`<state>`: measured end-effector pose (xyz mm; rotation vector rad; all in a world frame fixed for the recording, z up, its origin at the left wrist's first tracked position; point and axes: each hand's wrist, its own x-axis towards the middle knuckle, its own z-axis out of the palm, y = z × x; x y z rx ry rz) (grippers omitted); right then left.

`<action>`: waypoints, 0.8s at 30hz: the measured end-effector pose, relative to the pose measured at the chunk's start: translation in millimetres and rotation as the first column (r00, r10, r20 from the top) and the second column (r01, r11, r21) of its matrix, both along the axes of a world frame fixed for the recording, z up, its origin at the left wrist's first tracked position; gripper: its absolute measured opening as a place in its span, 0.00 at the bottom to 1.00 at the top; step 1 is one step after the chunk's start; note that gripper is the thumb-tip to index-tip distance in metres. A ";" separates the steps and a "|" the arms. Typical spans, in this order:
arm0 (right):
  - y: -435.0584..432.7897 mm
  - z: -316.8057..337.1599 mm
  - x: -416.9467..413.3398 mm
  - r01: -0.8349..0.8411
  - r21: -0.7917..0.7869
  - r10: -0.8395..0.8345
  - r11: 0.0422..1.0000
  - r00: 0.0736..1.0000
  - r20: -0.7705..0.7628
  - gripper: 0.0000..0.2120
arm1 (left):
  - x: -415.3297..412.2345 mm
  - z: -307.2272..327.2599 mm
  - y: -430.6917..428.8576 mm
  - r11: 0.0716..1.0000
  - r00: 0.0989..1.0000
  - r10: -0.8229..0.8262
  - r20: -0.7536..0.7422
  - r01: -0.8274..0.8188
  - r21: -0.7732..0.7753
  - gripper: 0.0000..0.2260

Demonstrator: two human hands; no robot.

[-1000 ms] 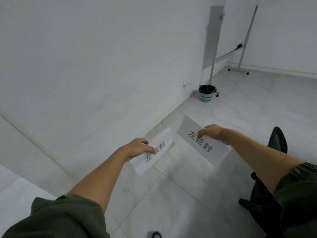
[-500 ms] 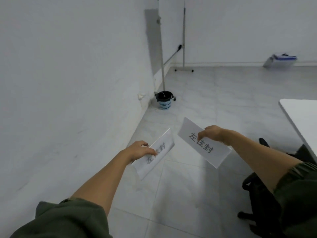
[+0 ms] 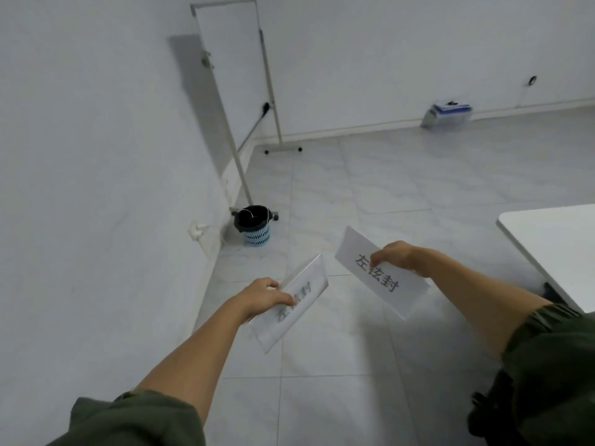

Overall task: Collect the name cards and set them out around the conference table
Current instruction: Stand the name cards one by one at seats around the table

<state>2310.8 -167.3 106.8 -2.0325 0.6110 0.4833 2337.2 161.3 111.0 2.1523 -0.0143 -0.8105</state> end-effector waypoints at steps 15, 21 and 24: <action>-158.2 -13.0 319.8 0.177 -0.045 -0.178 0.983 0.984 -0.022 0.11 | 403.6 -24.0 -166.5 0.974 0.974 -0.225 -0.021 0.225 0.030 0.33; -247.9 1.7 404.0 0.323 -0.062 -0.325 0.944 0.946 -0.021 0.07 | 548.1 3.9 -284.3 0.928 0.928 -0.372 0.004 0.372 0.019 0.38; -299.2 -0.5 429.2 0.410 -0.050 -0.412 0.911 0.911 -0.027 0.07 | 595.7 4.6 -348.7 0.891 0.891 -0.454 -0.002 0.454 0.014 0.37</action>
